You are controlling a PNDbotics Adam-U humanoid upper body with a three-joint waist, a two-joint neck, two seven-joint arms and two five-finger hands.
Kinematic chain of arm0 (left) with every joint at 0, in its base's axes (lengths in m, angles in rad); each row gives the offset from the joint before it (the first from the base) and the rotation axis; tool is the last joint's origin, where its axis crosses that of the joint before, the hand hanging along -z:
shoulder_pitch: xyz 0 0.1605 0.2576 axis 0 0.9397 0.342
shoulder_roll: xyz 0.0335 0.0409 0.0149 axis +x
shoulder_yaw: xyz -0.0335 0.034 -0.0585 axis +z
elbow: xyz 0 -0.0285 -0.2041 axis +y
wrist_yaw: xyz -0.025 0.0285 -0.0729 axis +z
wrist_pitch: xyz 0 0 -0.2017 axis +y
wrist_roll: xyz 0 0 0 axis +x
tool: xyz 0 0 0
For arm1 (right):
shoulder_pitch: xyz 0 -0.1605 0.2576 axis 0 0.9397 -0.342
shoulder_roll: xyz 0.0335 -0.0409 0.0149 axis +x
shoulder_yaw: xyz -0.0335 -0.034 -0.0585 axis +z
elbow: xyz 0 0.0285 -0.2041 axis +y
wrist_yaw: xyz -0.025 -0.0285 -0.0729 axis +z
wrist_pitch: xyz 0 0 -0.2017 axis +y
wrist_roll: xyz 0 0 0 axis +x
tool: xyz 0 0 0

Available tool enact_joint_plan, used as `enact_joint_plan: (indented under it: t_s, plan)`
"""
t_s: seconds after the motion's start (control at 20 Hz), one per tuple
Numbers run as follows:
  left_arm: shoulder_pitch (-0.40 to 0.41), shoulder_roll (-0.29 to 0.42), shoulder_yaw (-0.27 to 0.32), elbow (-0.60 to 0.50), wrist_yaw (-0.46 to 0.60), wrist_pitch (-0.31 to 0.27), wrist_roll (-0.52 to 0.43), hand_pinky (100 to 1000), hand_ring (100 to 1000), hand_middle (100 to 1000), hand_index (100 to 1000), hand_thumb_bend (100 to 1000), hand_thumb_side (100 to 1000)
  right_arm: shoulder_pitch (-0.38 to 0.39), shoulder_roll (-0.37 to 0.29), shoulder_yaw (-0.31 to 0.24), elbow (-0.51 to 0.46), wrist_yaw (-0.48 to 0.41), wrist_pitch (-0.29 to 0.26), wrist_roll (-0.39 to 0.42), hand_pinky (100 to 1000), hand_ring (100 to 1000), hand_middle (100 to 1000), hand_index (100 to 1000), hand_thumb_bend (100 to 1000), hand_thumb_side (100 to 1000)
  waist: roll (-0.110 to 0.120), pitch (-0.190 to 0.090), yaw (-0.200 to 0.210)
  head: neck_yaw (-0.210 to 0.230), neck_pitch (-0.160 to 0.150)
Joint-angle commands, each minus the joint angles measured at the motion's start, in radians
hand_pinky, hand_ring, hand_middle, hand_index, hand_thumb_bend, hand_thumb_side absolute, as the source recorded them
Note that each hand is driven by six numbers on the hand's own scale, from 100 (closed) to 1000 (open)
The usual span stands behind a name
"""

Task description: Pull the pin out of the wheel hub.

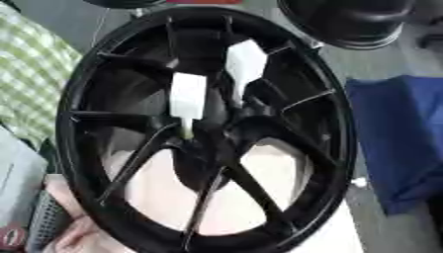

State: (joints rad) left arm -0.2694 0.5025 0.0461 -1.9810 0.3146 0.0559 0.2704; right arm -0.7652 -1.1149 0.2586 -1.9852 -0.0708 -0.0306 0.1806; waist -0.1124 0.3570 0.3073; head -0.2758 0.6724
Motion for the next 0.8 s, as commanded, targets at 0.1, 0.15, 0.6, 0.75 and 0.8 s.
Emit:
enact_joint_plan:
  t_s: [0.1, 0.15, 0.6, 0.75, 0.8]
  plan:
    - [-0.013, 0.036, 0.001, -0.019, -0.001, -0.001, -0.005, 701, 814, 553, 725, 380, 721, -0.053, -0.057, 0.059, -0.015, 0.050, -0.044, 0.045, 863, 831, 745, 785, 101, 468, 0.002, -0.022, 0.004, -0.016, -0.005]
    - [-0.012, 0.037, 0.002, -0.019, -0.002, -0.001, -0.005, 701, 814, 553, 725, 379, 721, -0.070, -0.054, 0.081, -0.015, 0.063, -0.056, 0.059, 859, 827, 744, 784, 104, 465, 0.002, -0.022, 0.004, -0.021, -0.005]
    - [0.005, 0.034, 0.009, -0.019, -0.006, 0.000, 0.004, 701, 814, 552, 725, 378, 725, -0.322, 0.147, 0.099, 0.080, 0.221, -0.071, 0.607, 859, 834, 750, 791, 174, 454, 0.012, -0.015, -0.017, -0.072, 0.009]
    - [0.005, 0.033, 0.008, -0.019, -0.005, 0.000, 0.004, 701, 814, 552, 725, 378, 725, -0.357, 0.173, 0.116, 0.121, 0.214, -0.086, 0.694, 868, 856, 776, 822, 260, 430, 0.013, -0.015, -0.019, -0.070, 0.010]
    - [0.005, 0.033, 0.008, -0.019, -0.005, 0.001, 0.004, 701, 814, 552, 725, 378, 726, -0.363, 0.178, 0.124, 0.132, 0.216, -0.094, 0.710, 871, 863, 784, 830, 280, 430, 0.013, -0.014, -0.018, -0.070, 0.010]
